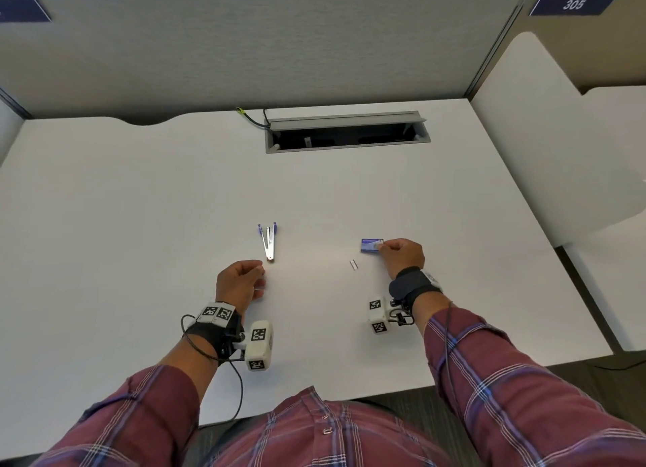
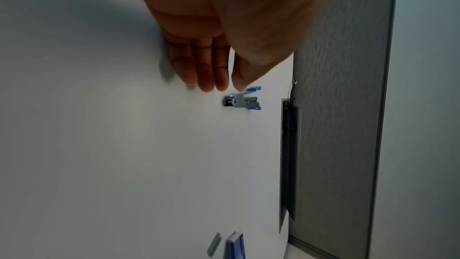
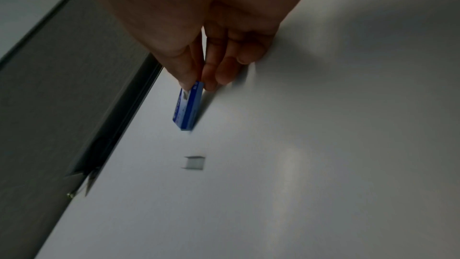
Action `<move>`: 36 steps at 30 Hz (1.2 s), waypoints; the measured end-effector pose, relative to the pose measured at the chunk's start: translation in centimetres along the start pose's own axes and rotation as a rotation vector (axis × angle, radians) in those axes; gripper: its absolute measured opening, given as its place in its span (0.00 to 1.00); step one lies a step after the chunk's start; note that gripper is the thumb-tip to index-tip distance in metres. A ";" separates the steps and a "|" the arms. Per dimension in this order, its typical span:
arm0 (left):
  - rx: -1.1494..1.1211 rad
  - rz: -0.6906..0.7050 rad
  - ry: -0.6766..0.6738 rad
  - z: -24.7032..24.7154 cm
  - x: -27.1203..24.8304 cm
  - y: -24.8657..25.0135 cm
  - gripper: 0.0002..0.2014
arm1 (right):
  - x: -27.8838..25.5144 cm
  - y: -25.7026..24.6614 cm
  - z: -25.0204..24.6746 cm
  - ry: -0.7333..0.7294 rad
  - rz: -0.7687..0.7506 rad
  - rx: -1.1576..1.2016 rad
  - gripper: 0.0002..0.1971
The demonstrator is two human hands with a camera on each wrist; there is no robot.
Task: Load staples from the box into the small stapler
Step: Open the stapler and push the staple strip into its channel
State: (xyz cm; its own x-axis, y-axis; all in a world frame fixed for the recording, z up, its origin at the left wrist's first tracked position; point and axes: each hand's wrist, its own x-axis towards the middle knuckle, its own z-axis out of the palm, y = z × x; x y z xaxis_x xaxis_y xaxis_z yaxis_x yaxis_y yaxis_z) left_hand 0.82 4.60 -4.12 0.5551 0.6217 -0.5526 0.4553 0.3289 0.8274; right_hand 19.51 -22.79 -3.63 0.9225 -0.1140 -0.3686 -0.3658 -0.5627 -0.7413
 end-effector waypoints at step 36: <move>-0.177 -0.107 -0.047 -4.8 1.9 1.1 0.09 | -8.0 -10.8 18.3 -0.444 -0.321 -0.376 0.26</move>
State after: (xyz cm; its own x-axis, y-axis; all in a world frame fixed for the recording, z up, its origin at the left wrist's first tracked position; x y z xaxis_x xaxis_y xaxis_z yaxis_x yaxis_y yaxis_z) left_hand -0.91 9.54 -3.75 0.5437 0.5442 -0.6389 0.3859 0.5139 0.7661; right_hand 13.84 -0.80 -3.00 0.8110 0.4097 -0.4177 0.0605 -0.7688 -0.6366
